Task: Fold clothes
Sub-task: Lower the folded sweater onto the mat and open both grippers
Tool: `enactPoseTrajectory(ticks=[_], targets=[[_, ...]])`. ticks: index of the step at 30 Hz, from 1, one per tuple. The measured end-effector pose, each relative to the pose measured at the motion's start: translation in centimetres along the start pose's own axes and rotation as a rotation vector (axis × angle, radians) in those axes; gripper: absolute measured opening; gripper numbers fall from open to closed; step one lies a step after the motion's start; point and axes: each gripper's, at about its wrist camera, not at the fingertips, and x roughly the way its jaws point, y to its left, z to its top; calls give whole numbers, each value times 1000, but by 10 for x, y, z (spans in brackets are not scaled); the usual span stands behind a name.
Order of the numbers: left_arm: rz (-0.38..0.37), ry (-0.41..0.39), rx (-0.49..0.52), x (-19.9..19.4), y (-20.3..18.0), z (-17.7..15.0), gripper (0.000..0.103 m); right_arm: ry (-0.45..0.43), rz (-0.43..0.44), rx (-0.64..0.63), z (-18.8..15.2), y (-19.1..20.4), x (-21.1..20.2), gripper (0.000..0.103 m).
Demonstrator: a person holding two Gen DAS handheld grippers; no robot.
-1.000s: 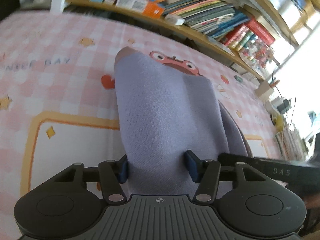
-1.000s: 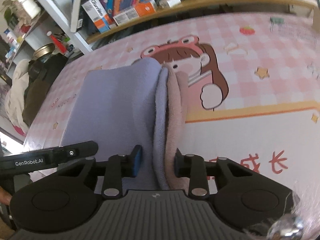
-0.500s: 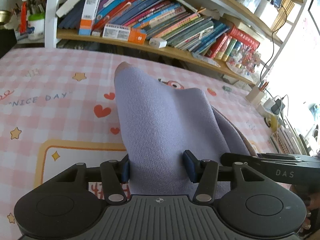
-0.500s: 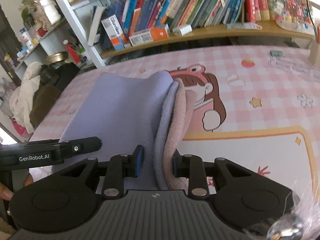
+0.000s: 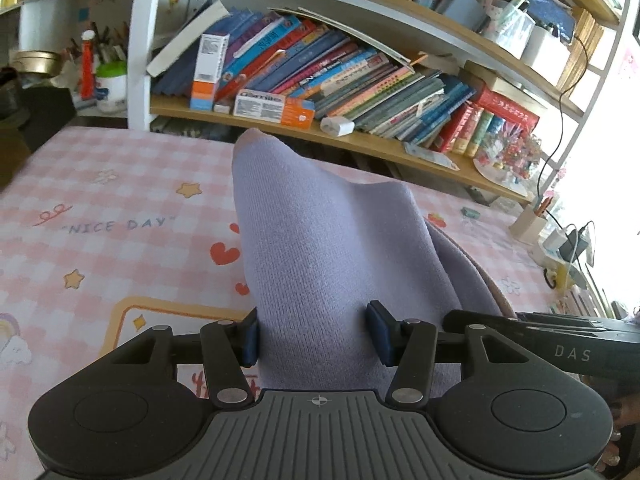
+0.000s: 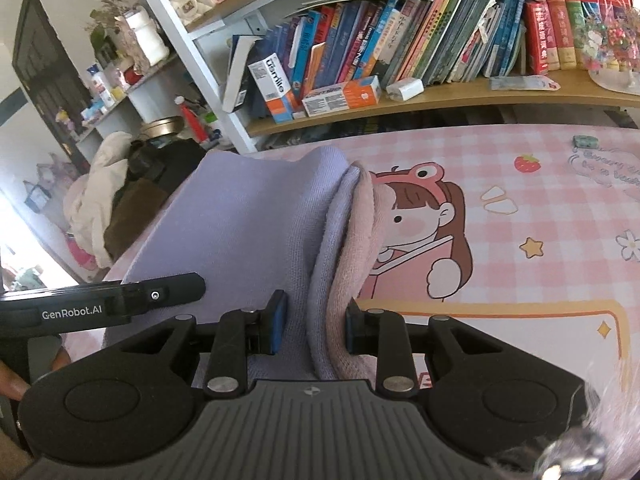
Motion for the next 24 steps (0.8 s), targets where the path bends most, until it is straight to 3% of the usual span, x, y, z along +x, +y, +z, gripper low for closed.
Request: enactPoseTrajectory(ticks=[6,14,24], targets=[[29,-9,-8,-8,-1,-2,52,-1,28,-10,-2,3,-2,25],[11,-22,3,-8,11,0,52,-16,15,-15,-3,16,0,25],[-61,-23,22,5,68,19,52,-33,-55,1,9,58,34,25]])
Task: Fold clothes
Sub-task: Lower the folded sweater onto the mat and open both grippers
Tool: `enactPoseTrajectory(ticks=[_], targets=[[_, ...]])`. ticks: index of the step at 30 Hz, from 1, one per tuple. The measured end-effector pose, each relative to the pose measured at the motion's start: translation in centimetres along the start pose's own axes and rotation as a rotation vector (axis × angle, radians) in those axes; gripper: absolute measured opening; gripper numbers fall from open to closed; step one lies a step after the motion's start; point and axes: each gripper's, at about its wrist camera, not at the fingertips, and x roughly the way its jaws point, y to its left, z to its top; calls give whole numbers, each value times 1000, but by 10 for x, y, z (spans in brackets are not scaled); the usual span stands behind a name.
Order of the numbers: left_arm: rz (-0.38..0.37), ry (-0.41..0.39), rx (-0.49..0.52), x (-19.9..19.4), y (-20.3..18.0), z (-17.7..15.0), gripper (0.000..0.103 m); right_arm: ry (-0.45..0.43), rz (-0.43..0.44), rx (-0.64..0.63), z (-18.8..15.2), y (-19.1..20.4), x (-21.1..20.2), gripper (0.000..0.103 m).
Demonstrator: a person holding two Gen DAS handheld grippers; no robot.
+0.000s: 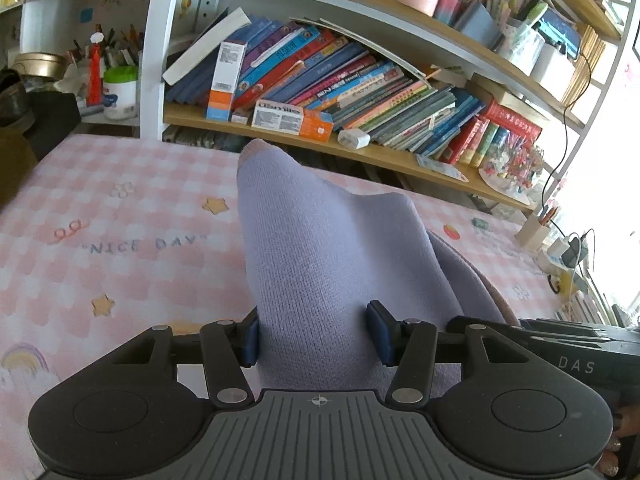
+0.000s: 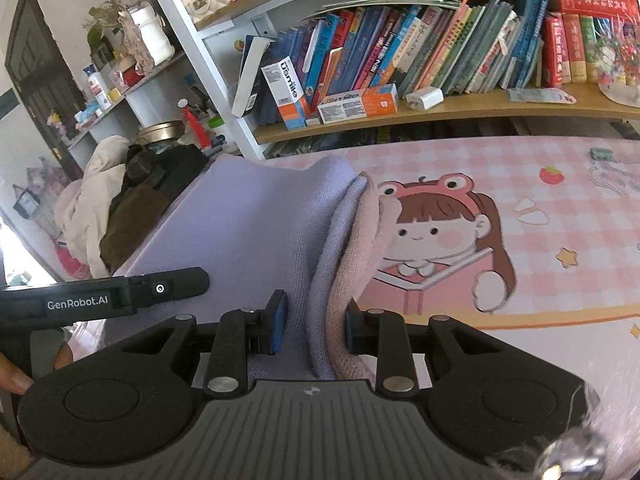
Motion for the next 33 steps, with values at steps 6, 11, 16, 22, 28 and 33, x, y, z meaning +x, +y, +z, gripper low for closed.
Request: enactPoseTrajectory(ticks=[6,11,16,22,28,33], targets=[[-44,9,15,11,44,18,51,-10,-45,8,13,32,31,25],[-66,15,22,22,77,38,52,-16,-66,14,30,52,62,25],[-79,28,27,48,106,58,52,-19,-82,12,48,60,99,25],[-85,49,23,86,127,79,52,-10,-114,10,69,52,142,25],[-81,70,-19,122,145,94,51,-12,-132,-14,86,43,178,25],[-69,68,-45,141,156,102,51,-13,-138,-30,97,37,200,24]])
